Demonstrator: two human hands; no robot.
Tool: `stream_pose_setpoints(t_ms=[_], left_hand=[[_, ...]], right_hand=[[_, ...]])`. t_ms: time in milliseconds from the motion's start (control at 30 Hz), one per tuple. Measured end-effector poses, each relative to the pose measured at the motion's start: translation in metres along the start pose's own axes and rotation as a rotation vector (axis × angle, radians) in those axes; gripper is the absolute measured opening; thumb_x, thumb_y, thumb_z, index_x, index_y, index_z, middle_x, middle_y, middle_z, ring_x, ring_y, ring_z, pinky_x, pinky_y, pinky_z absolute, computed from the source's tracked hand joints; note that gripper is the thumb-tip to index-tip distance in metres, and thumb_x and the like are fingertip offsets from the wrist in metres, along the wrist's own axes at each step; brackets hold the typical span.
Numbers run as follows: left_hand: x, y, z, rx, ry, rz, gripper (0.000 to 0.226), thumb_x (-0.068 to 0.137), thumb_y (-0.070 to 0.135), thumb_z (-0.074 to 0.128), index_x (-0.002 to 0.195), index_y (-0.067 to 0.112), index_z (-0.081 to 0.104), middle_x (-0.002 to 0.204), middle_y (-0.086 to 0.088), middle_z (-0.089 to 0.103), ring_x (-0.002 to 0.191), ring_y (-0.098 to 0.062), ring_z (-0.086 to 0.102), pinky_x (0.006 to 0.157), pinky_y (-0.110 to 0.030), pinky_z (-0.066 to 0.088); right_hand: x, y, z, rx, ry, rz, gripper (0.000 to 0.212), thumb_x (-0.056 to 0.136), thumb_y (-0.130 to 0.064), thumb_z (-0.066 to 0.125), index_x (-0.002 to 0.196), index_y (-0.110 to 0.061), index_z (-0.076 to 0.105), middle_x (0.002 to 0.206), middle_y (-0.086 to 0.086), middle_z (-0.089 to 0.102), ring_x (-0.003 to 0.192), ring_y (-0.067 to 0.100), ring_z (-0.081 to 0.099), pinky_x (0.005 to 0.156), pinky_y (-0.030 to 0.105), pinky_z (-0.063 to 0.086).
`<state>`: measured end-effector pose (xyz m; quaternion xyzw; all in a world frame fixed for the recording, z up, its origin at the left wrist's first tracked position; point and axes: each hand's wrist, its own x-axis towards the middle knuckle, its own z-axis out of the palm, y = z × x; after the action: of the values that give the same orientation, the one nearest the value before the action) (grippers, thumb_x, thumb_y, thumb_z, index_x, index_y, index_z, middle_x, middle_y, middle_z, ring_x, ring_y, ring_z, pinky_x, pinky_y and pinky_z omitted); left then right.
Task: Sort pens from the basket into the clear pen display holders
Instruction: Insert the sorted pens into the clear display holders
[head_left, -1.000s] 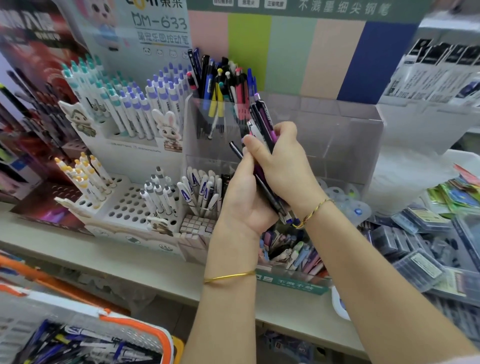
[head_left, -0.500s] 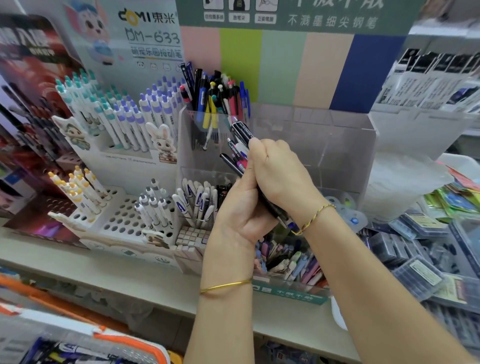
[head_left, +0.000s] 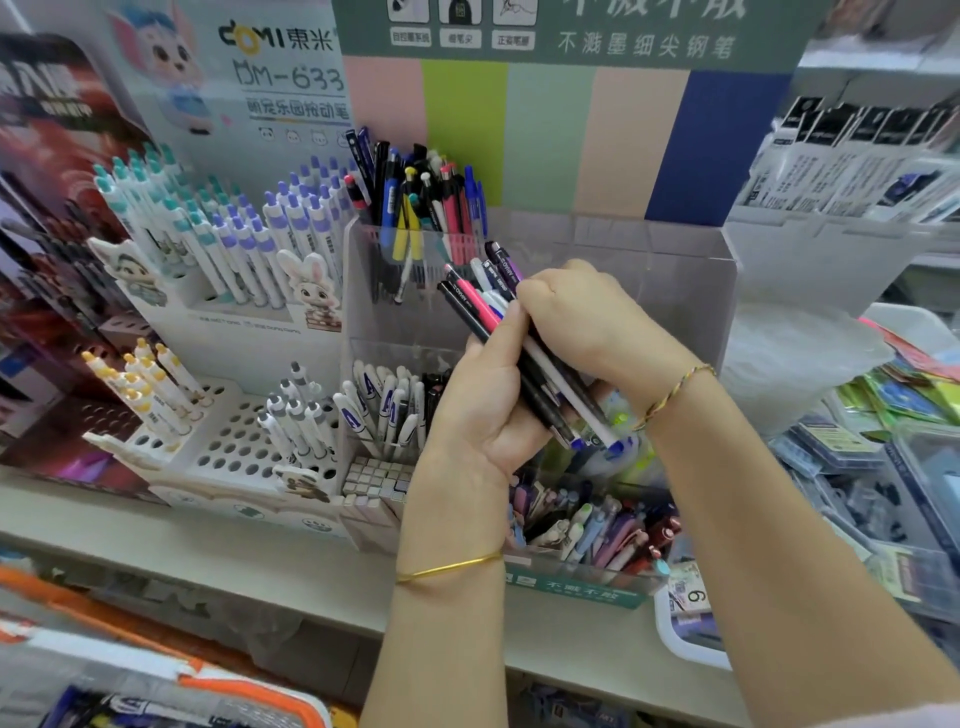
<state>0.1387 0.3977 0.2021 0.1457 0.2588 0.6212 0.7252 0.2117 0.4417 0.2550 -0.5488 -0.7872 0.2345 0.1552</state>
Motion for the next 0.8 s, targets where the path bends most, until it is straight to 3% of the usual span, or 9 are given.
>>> stream_pose_setpoints(t_ms=[67, 133, 233, 367, 500, 567, 633, 700, 800], left_hand=[[-0.001, 0.004, 0.001, 0.047, -0.01, 0.038, 0.048, 0.099, 0.03, 0.048, 0.143, 0.012, 0.04, 0.129, -0.023, 0.06, 0.1, -0.036, 0.068, 0.071, -0.053, 0.057], [-0.004, 0.007, 0.005, 0.104, 0.003, 0.093, 0.04, 0.101, 0.024, 0.045, 0.136, 0.005, 0.046, 0.111, -0.02, 0.067, 0.088, -0.032, 0.071, 0.073, -0.054, 0.057], [-0.008, 0.01, 0.01, 0.113, 0.046, 0.158, 0.02, 0.099, 0.014, 0.048, 0.111, 0.001, 0.056, 0.073, -0.012, 0.068, 0.058, -0.019, 0.065, 0.057, -0.034, 0.058], [-0.011, 0.012, 0.018, 0.176, 0.116, 0.248, 0.012, 0.097, 0.002, 0.048, 0.106, 0.001, 0.055, 0.063, -0.01, 0.066, 0.052, -0.016, 0.063, 0.048, -0.024, 0.053], [-0.011, 0.014, 0.018, 0.287, 0.22, 0.374, 0.013, 0.093, -0.004, 0.051, 0.103, 0.001, 0.057, 0.068, -0.013, 0.068, 0.059, -0.021, 0.068, 0.057, -0.034, 0.059], [-0.011, 0.017, 0.015, 0.321, 0.296, 0.431, 0.014, 0.09, -0.006, 0.056, 0.103, -0.002, 0.058, 0.077, -0.018, 0.068, 0.064, -0.025, 0.07, 0.063, -0.04, 0.06], [-0.012, 0.023, 0.007, 0.334, 0.367, 0.456, 0.023, 0.088, -0.006, 0.059, 0.11, -0.007, 0.056, 0.084, -0.02, 0.067, 0.067, -0.025, 0.071, 0.06, -0.038, 0.059], [-0.015, 0.031, -0.001, 0.365, 0.387, 0.464, 0.025, 0.09, -0.005, 0.057, 0.113, -0.012, 0.055, 0.08, -0.016, 0.068, 0.065, -0.021, 0.072, 0.056, -0.031, 0.058], [-0.016, 0.045, -0.011, 0.439, 0.382, 0.468, 0.025, 0.091, -0.001, 0.057, 0.113, -0.014, 0.055, 0.071, -0.008, 0.07, 0.063, -0.016, 0.071, 0.055, -0.028, 0.056]], right_hand=[[0.001, 0.0, -0.007, 0.135, -0.053, 0.002, 0.023, 0.1, -0.017, 0.035, 0.083, -0.01, 0.05, 0.094, 0.014, 0.055, 0.089, 0.028, 0.052, 0.082, 0.038, 0.046], [0.001, 0.002, -0.012, 0.278, -0.067, -0.031, 0.028, 0.1, -0.019, 0.038, 0.09, -0.001, 0.057, 0.081, 0.013, 0.051, 0.067, 0.018, 0.047, 0.066, 0.031, 0.042], [0.003, 0.006, -0.014, 0.358, -0.069, -0.083, 0.033, 0.101, -0.021, 0.044, 0.092, 0.005, 0.061, 0.066, 0.009, 0.046, 0.052, 0.012, 0.041, 0.058, 0.031, 0.044], [0.002, 0.012, -0.015, 0.565, -0.065, -0.099, 0.024, 0.098, -0.018, 0.052, 0.087, 0.001, 0.063, 0.06, 0.006, 0.047, 0.039, 0.007, 0.041, 0.04, 0.016, 0.039], [0.006, 0.008, -0.009, 0.695, 0.035, -0.131, 0.02, 0.094, -0.009, 0.057, 0.08, 0.004, 0.062, 0.058, 0.007, 0.048, 0.042, 0.013, 0.044, 0.039, 0.022, 0.039], [0.012, 0.002, -0.01, 0.749, 0.113, -0.153, 0.015, 0.092, -0.006, 0.058, 0.083, 0.004, 0.065, 0.062, 0.003, 0.052, 0.056, 0.017, 0.052, 0.051, 0.029, 0.045], [0.022, -0.004, -0.013, 0.791, 0.21, -0.183, 0.007, 0.09, -0.003, 0.06, 0.087, -0.006, 0.066, 0.076, 0.003, 0.061, 0.072, 0.019, 0.058, 0.064, 0.03, 0.048], [0.034, -0.01, -0.019, 0.837, 0.348, -0.2, 0.014, 0.086, -0.003, 0.063, 0.088, -0.016, 0.059, 0.09, 0.008, 0.065, 0.084, 0.025, 0.064, 0.068, 0.03, 0.052], [0.051, -0.022, -0.027, 0.781, 0.639, -0.294, 0.021, 0.085, -0.005, 0.064, 0.084, -0.021, 0.051, 0.085, -0.002, 0.061, 0.082, 0.023, 0.067, 0.07, 0.035, 0.057]])
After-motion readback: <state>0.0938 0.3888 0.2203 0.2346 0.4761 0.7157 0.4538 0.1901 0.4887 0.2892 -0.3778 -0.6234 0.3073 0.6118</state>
